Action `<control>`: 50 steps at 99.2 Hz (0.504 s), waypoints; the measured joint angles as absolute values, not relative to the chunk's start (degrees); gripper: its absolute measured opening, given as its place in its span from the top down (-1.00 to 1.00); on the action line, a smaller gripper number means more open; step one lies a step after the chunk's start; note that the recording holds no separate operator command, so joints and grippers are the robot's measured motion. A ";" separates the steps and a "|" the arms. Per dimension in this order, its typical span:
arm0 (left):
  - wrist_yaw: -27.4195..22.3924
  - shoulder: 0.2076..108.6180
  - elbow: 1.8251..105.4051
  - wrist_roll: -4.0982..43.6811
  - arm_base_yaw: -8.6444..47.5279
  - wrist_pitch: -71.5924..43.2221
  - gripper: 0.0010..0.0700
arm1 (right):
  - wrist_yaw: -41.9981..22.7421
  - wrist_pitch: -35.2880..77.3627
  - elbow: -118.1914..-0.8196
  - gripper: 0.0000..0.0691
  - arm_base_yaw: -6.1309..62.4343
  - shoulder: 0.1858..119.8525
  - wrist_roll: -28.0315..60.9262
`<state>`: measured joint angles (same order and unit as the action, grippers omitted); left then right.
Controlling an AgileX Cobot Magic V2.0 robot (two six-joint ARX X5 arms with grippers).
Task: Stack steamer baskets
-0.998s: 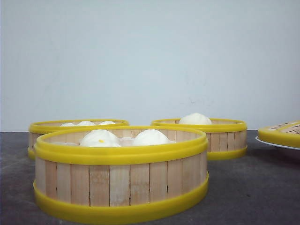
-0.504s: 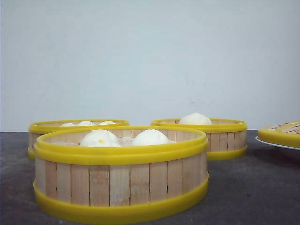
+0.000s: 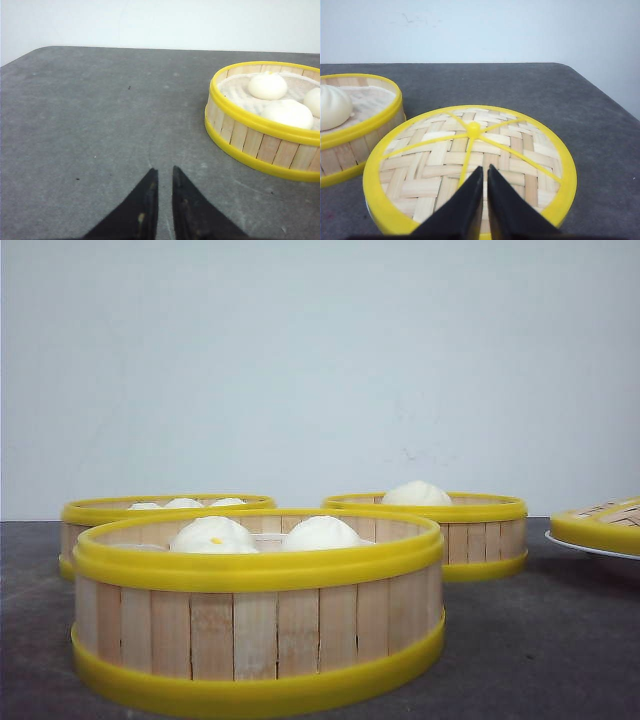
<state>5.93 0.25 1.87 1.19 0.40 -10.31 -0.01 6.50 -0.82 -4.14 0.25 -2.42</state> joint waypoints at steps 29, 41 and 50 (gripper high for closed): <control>5.93 0.25 1.87 15.16 0.40 -10.31 0.96 | 5.17 5.67 -0.82 0.97 -4.14 0.25 -12.32; 5.93 0.25 1.87 20.64 0.40 -10.24 0.96 | 6.02 5.67 -0.82 0.97 -4.14 0.25 -20.05; 5.61 0.25 1.87 23.62 0.40 -10.04 0.96 | 6.00 4.86 -0.82 0.97 -4.14 0.25 -23.46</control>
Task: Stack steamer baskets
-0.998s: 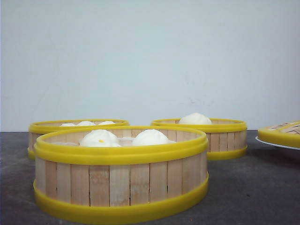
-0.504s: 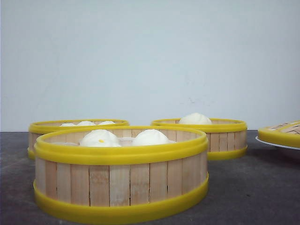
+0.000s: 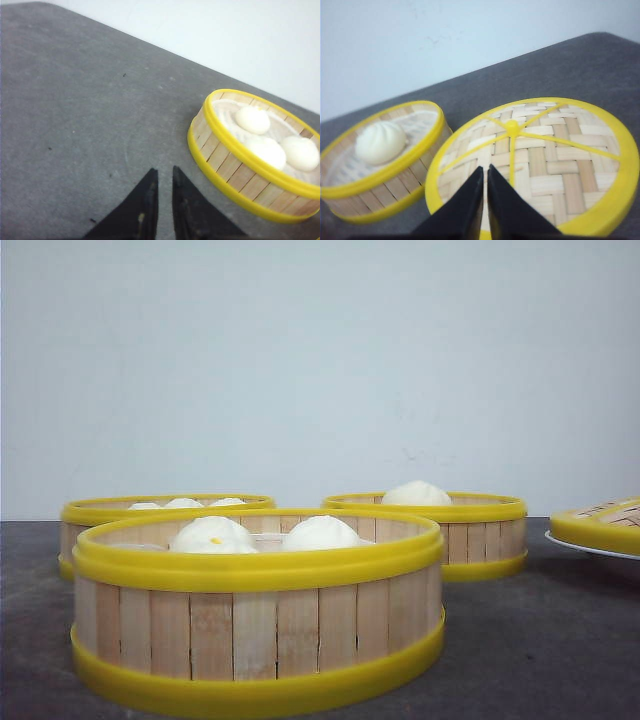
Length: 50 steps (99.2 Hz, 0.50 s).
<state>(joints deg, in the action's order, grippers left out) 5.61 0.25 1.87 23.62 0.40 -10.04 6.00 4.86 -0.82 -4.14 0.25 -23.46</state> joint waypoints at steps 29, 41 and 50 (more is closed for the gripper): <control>-1.76 0.67 3.95 29.28 0.43 -9.48 0.96 | 3.49 4.32 -2.39 0.98 -4.19 0.97 -34.15; -1.32 3.25 11.31 29.61 0.40 -9.43 0.96 | 3.14 4.45 -8.51 0.98 -4.19 4.69 -36.14; -1.19 7.31 17.76 28.42 0.40 -9.98 0.96 | 3.20 5.45 -15.27 0.98 -4.19 9.85 -35.70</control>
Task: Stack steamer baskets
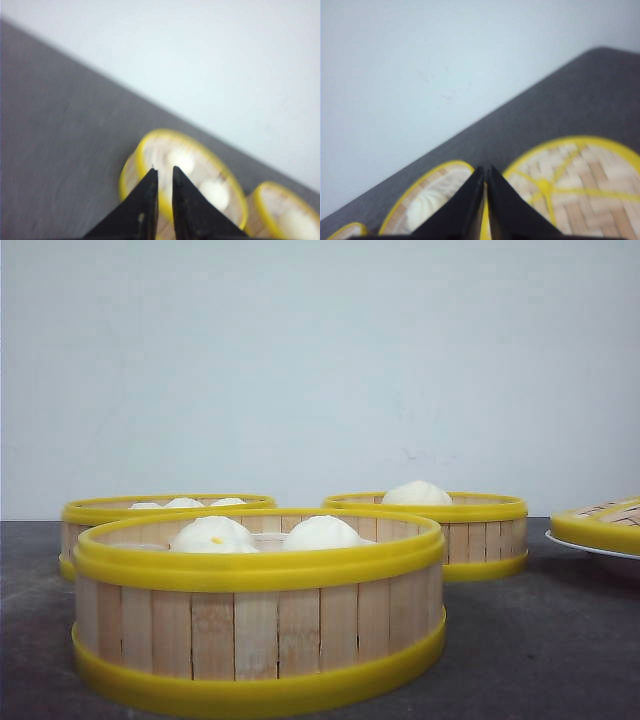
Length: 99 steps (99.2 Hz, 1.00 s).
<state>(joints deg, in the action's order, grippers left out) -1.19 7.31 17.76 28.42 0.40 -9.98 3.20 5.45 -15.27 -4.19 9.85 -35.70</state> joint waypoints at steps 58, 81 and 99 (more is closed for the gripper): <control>-5.67 38.87 45.39 16.82 0.45 -15.44 0.08 | 11.70 27.62 -54.35 -0.25 0.54 42.78 -12.69; -5.96 50.98 47.51 15.90 1.83 -16.14 -0.05 | 13.74 27.83 -55.05 -0.54 2.63 46.06 -12.64; -5.96 65.19 54.87 12.97 2.42 -18.70 0.02 | 13.78 28.08 -55.05 -0.54 3.95 46.94 -12.58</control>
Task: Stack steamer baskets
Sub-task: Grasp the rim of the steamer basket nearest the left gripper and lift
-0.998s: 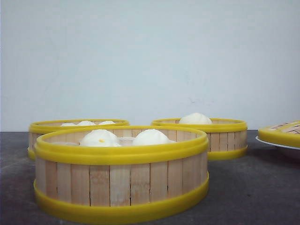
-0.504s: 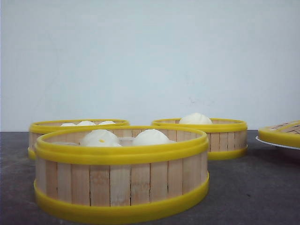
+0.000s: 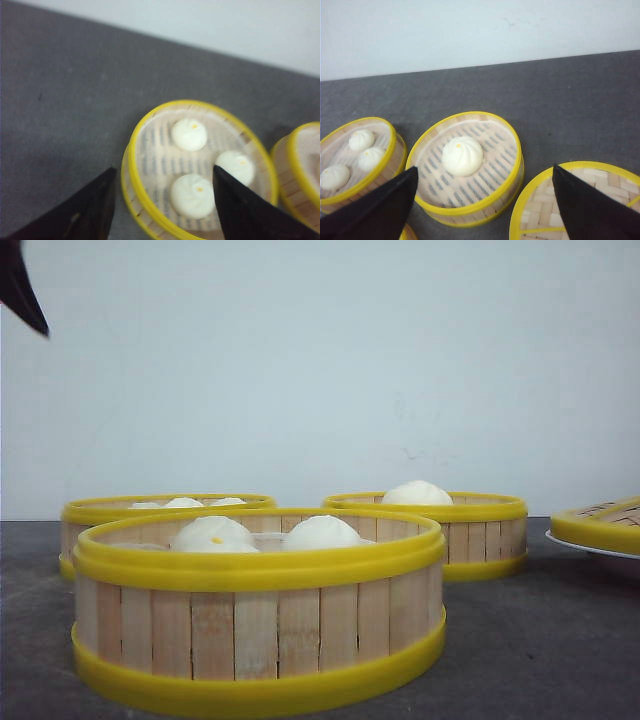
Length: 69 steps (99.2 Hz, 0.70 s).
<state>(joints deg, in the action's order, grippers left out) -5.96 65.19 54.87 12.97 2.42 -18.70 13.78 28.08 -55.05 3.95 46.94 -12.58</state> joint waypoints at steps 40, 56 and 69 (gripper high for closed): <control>-5.93 95.39 75.83 9.85 2.55 -29.45 0.03 | 13.76 28.18 -55.05 -0.54 4.40 46.96 -11.79; -5.93 100.07 77.30 9.56 2.55 -29.87 0.03 | 13.76 28.51 -55.05 -0.54 4.40 46.96 -11.75; -5.69 102.96 77.30 9.15 2.55 -29.36 0.09 | 13.47 28.51 -55.05 -0.54 4.40 46.96 -10.68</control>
